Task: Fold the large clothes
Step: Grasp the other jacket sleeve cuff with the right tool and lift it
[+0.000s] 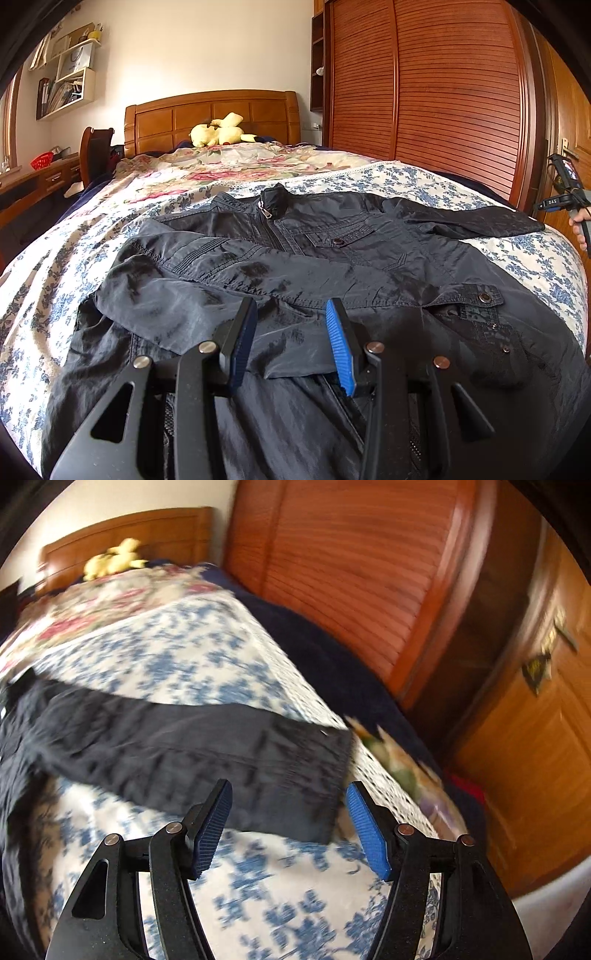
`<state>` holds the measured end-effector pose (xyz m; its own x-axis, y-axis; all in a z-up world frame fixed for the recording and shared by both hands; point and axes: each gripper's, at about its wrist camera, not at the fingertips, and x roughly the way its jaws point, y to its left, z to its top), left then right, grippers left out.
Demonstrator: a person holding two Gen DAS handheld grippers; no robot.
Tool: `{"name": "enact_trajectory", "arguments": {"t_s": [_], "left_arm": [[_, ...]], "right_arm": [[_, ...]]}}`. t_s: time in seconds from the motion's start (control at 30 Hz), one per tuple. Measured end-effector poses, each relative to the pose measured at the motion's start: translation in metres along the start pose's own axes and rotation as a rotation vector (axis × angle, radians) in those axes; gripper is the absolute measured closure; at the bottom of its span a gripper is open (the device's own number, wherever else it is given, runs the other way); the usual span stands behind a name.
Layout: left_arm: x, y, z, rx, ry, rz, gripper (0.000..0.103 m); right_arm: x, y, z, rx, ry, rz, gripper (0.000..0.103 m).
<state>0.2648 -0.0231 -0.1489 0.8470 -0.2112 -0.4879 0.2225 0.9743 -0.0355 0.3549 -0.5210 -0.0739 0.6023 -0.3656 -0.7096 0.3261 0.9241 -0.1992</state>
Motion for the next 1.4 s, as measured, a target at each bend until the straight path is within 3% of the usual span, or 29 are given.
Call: {"name": "enact_trajectory", "arguments": {"t_s": [0.23,0.37,0.43,0.57,0.63,0.73,1.0,1.17,1.4], "left_arm": [[0.003,-0.004,0.001,0.016,0.009,0.006,0.066],[0.004,-0.006,0.001,0.02,0.011,0.007,0.066],[0.004,-0.005,0.0,0.019,0.012,0.006,0.066],[0.004,-0.006,0.0,0.021,0.014,0.007,0.066],[0.004,-0.006,0.0,0.023,0.014,0.009,0.066],[0.005,-0.008,0.0,0.033,0.017,0.01,0.066],[-0.009,0.0,0.003,0.019,0.036,-0.025,0.066],[-0.043,0.009,0.006,-0.005,0.024,-0.071,0.066],[-0.098,0.031,0.006,-0.018,-0.038,-0.035,0.066]], "right_arm": [[0.031,-0.023,-0.009,0.072,0.097,-0.027,0.037],[0.035,-0.02,-0.01,0.056,0.093,-0.019,0.038],[0.038,-0.009,-0.011,0.014,0.109,-0.003,0.058],[0.044,0.015,-0.012,-0.052,0.133,0.007,0.058],[0.048,0.026,-0.013,-0.085,0.151,0.007,0.076],[0.043,0.035,-0.012,-0.105,0.149,0.015,0.09],[-0.042,0.085,0.016,-0.203,-0.025,0.102,0.094],[-0.111,0.142,0.026,-0.298,-0.13,0.218,0.095],[-0.189,0.24,0.018,-0.458,-0.254,0.372,0.096]]}}
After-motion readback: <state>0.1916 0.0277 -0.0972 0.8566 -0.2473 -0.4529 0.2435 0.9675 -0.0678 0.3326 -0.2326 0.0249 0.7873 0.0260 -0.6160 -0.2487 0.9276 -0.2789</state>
